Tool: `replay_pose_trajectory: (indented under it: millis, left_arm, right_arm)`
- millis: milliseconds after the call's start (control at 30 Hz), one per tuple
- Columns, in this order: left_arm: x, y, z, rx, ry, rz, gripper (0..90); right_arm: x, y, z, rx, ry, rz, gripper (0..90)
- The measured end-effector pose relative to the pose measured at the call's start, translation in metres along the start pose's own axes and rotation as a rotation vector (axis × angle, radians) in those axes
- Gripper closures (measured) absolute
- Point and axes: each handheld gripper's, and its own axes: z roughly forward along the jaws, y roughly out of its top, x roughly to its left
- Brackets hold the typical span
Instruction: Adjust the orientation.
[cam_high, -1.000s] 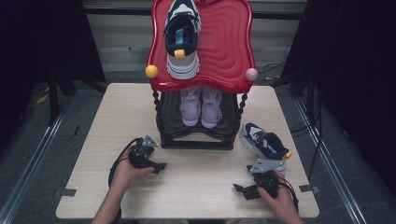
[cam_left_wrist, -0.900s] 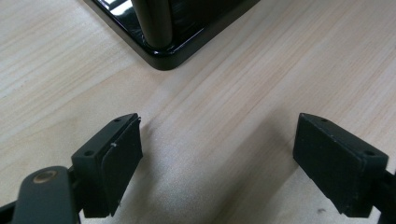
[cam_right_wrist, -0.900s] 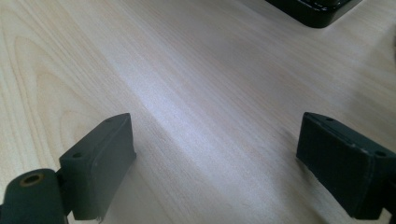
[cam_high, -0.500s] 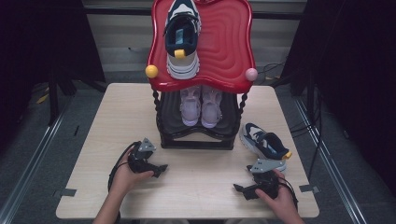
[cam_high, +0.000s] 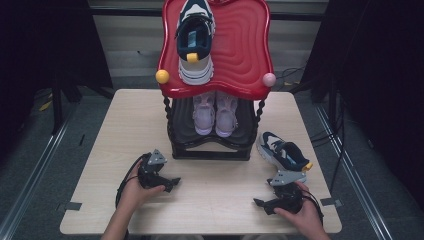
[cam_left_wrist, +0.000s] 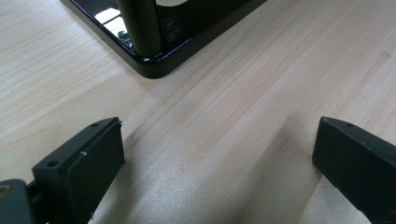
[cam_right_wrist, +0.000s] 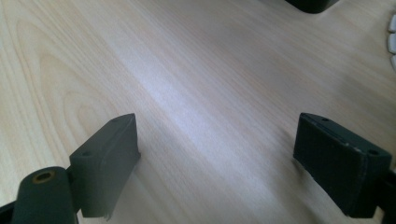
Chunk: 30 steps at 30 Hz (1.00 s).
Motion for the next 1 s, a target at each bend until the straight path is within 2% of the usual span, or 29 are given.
replay_pose_trajectory:
  millis: [67,200,367,433,567,767,1000]
  left_arm:
    - [0.000,0.000,0.000,0.002,-0.003,-0.002,1.1]
    - [0.000,0.000,0.000,0.002,-0.003,-0.002,1.0]
    - [-0.001,0.000,0.000,0.000,-0.004,-0.004,1.0]
    - [0.000,0.000,0.000,0.000,-0.004,-0.004,1.0]
    - [0.000,0.000,0.000,0.001,-0.003,-0.002,1.1]
    - [0.000,0.000,0.000,0.001,-0.004,-0.003,1.0]
    - [0.000,0.000,0.000,0.001,-0.003,-0.002,1.0]
  right_arm:
    - [0.000,0.000,-0.004,0.021,-0.001,-0.002,13.9]
    - [0.000,-0.002,-0.015,-0.003,0.014,0.004,15.0]
    - [-0.002,-0.010,-0.032,0.019,0.030,0.014,15.2]
    - [-0.004,-0.015,-0.038,0.030,0.013,0.005,15.2]
    - [-0.008,-0.025,-0.051,0.028,-0.001,0.023,15.2]
    - [-0.022,-0.039,-0.067,0.040,-0.046,0.060,15.2]
    - [-0.036,-0.042,-0.077,0.037,-0.099,0.084,15.1]
